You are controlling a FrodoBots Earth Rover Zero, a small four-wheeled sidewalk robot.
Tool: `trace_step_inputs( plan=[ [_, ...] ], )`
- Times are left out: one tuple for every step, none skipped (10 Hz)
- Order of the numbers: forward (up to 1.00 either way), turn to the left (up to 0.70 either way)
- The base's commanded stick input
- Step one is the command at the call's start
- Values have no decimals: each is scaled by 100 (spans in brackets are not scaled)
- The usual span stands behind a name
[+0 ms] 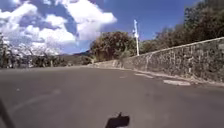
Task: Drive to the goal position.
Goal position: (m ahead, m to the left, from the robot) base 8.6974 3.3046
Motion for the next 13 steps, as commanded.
trace_step_inputs(
  plan=[
    [50, 0],
    [50, 0],
    [50, 0],
    [50, 0],
    [50, 0],
    [50, 0],
    [50, 0],
    [50, 0],
    [50, 0],
    [50, 0],
    [50, 0],
    [50, 0],
    [50, 0]
  ],
)
